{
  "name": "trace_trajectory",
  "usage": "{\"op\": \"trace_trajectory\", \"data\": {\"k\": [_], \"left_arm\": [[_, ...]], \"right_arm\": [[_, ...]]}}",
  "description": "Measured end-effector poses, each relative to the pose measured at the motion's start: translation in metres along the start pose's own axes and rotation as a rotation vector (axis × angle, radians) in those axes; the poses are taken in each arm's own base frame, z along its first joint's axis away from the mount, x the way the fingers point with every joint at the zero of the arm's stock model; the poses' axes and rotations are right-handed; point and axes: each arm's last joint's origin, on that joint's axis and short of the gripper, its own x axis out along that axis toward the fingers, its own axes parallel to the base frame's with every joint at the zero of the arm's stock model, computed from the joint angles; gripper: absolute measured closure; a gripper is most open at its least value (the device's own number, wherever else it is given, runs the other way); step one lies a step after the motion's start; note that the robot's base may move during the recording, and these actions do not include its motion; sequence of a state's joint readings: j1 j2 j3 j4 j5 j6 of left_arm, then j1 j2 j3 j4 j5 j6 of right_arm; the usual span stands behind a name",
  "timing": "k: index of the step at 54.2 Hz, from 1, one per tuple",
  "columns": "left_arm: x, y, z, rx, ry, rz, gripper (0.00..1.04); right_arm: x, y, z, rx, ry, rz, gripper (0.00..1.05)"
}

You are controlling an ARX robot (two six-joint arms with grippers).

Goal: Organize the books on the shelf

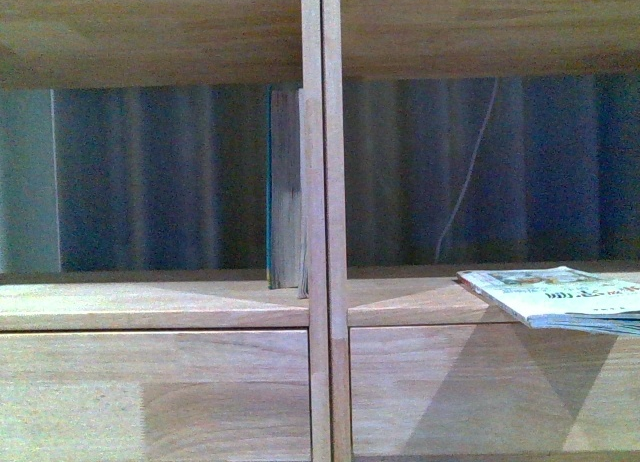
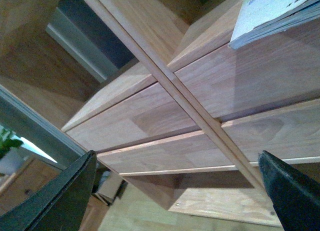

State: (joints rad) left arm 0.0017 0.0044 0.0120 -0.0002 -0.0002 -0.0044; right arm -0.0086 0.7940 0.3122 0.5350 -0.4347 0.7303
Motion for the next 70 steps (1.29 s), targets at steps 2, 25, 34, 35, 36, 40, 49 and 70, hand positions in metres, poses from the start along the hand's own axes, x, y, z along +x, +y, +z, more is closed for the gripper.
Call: {"op": "trace_trajectory", "data": {"k": [2, 25, 34, 35, 36, 40, 49, 70], "left_arm": [[0.0, 0.0, 0.0, 0.0, 0.0, 0.0, 0.07], [0.0, 0.0, 0.0, 0.0, 0.0, 0.0, 0.07], [0.0, 0.0, 0.0, 0.0, 0.0, 0.0, 0.07], [0.0, 0.0, 0.0, 0.0, 0.0, 0.0, 0.07], [0.0, 0.0, 0.0, 0.0, 0.0, 0.0, 0.07], [0.0, 0.0, 0.0, 0.0, 0.0, 0.0, 0.07], [0.0, 0.0, 0.0, 0.0, 0.0, 0.0, 0.07], [0.0, 0.0, 0.0, 0.0, 0.0, 0.0, 0.07]], "right_arm": [[0.014, 0.0, 0.001, 0.068, 0.006, -0.001, 0.07], [0.122, -0.037, 0.033, 0.491, -0.169, -0.21, 0.07], [0.139, -0.046, 0.043, 0.556, -0.231, -0.243, 0.07], [0.141, -0.047, 0.045, 0.568, -0.242, -0.242, 0.07], [0.142, -0.047, 0.046, 0.573, -0.249, -0.243, 0.07], [0.147, -0.048, 0.053, 0.603, -0.287, -0.246, 0.07], [0.154, -0.051, 0.061, 0.672, -0.363, -0.269, 0.07], [0.151, -0.062, 0.066, 0.739, -0.422, -0.292, 0.34]]}}
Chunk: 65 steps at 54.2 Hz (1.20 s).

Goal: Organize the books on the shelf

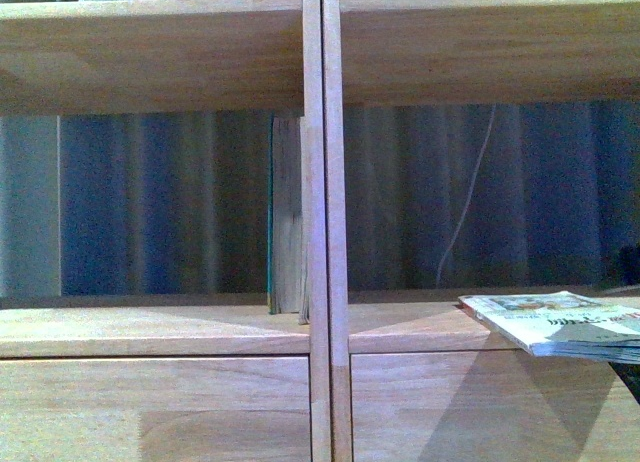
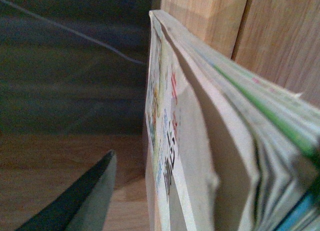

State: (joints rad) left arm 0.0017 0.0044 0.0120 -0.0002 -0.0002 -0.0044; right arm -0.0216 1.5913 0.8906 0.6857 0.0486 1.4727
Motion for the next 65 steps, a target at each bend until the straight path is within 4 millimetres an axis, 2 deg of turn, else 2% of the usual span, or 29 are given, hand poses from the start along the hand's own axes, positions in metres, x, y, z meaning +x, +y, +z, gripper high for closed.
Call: {"op": "trace_trajectory", "data": {"k": [5, 11, 14, 16, 19, 21, 33, 42, 50, 58, 65], "left_arm": [[0.0, 0.0, 0.0, 0.0, 0.0, 0.0, 0.07], [0.0, 0.0, 0.0, 0.0, 0.0, 0.0, 0.07], [0.0, 0.0, 0.0, 0.0, 0.0, 0.0, 0.07], [0.0, 0.0, 0.0, 0.0, 0.0, 0.0, 0.07], [0.0, 0.0, 0.0, 0.0, 0.0, 0.0, 0.07], [0.0, 0.0, 0.0, 0.0, 0.0, 0.0, 0.07], [0.0, 0.0, 0.0, 0.0, 0.0, 0.0, 0.07], [0.0, 0.0, 0.0, 0.0, 0.002, -0.009, 0.07], [0.01, 0.008, 0.005, -0.014, 0.089, -0.38, 0.07], [0.029, 0.028, 0.029, -0.055, 0.058, -0.554, 0.07], [0.057, 0.051, 0.058, -0.085, 0.0, -0.498, 0.07]], "right_arm": [[-0.001, -0.003, 0.003, 0.006, -0.003, -0.009, 0.46], [-0.002, -0.008, 0.005, 0.006, -0.004, -0.023, 0.68], [-0.003, -0.009, 0.005, 0.005, -0.003, -0.026, 0.75], [-0.003, -0.009, 0.005, 0.006, -0.001, -0.026, 0.8], [-0.004, -0.005, 0.005, 0.006, 0.001, -0.011, 0.93], [-0.005, -0.004, 0.006, 0.006, 0.001, -0.005, 0.96], [-0.012, 0.0, 0.005, 0.01, 0.02, 0.016, 0.97], [-0.023, 0.013, 0.006, 0.013, 0.061, 0.075, 0.97], [-0.032, 0.023, 0.012, 0.019, 0.086, 0.127, 0.97], [-0.041, 0.027, 0.025, 0.028, 0.082, 0.163, 0.97], [-0.054, 0.029, 0.035, 0.029, 0.102, 0.223, 0.97]]}}
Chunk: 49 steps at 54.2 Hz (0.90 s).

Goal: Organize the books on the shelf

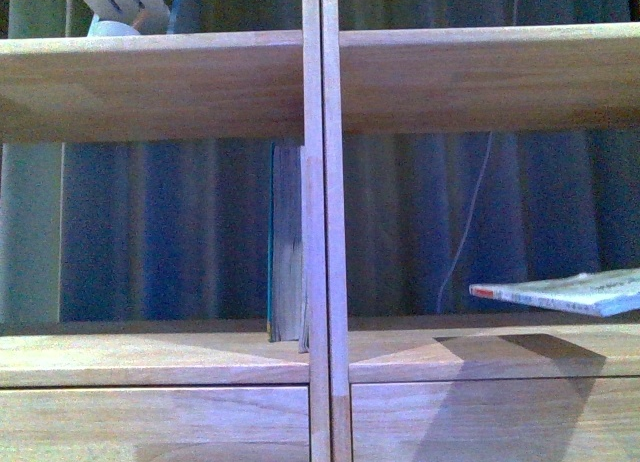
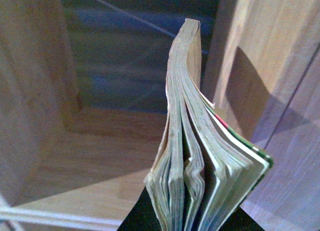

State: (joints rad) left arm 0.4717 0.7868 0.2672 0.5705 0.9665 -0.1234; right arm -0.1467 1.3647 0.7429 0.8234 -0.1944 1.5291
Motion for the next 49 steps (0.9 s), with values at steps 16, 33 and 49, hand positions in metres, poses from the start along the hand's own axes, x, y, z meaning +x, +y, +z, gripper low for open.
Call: {"op": "trace_trajectory", "data": {"k": [16, 33, 49], "left_arm": [[0.065, 0.049, 0.055, -0.218, -0.054, -0.041, 0.07], [0.15, 0.025, 0.121, -0.558, -0.093, -0.382, 0.07], [0.19, -0.05, 0.127, -0.738, -0.057, -0.645, 0.07]], "right_arm": [[-0.04, 0.044, -0.002, -0.061, 0.146, 0.32, 0.97], [-0.042, 0.086, -0.039, -0.165, 0.304, 0.505, 0.97], [-0.044, 0.091, -0.087, -0.191, 0.407, 0.556, 0.97]]}}
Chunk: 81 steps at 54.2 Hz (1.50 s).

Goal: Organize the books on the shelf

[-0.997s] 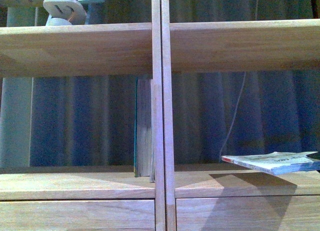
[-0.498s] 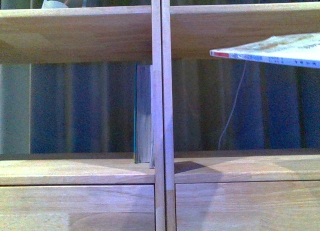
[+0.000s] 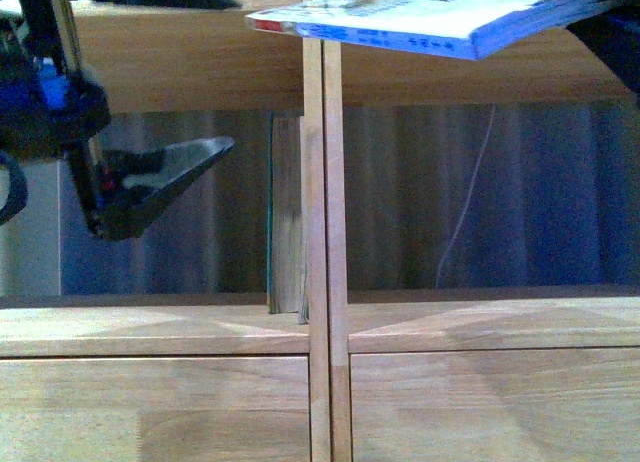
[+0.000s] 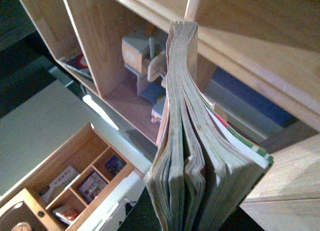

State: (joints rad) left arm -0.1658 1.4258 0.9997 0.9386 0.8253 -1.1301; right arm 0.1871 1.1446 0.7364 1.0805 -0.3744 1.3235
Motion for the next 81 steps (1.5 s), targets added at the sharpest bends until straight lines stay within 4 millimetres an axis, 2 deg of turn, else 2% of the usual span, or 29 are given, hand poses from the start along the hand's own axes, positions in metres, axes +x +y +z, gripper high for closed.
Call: {"op": "trace_trajectory", "data": {"k": [13, 28, 44, 45, 52, 59, 68, 81], "left_arm": [[0.011, -0.033, -0.015, 0.047, -0.006, -0.189, 0.07], [0.009, -0.039, -0.017, 0.051, -0.013, -0.219, 0.08], [-0.027, -0.05, -0.02, 0.104, -0.022, -0.264, 0.48], [-0.03, -0.05, -0.02, 0.108, -0.025, -0.27, 0.53], [-0.034, -0.051, -0.019, 0.128, -0.032, -0.274, 0.7], [-0.034, -0.048, -0.019, 0.132, -0.038, -0.268, 0.95], [-0.034, -0.048, -0.019, 0.132, -0.042, -0.268, 0.97], [-0.034, -0.047, -0.02, 0.122, -0.035, -0.266, 0.97]], "right_arm": [[0.009, 0.002, -0.025, 0.017, 0.061, 0.028, 0.97], [0.014, 0.019, -0.052, 0.046, 0.139, 0.098, 0.97], [0.016, 0.024, -0.067, 0.046, 0.196, 0.115, 0.97], [0.016, 0.025, -0.067, 0.044, 0.199, 0.117, 0.97], [0.017, 0.026, -0.067, 0.043, 0.204, 0.127, 0.97], [0.017, 0.026, -0.065, 0.041, 0.202, 0.128, 0.97], [0.018, 0.026, -0.067, 0.046, 0.206, 0.127, 0.97], [0.011, 0.024, -0.062, 0.024, 0.214, 0.117, 0.63]]}}
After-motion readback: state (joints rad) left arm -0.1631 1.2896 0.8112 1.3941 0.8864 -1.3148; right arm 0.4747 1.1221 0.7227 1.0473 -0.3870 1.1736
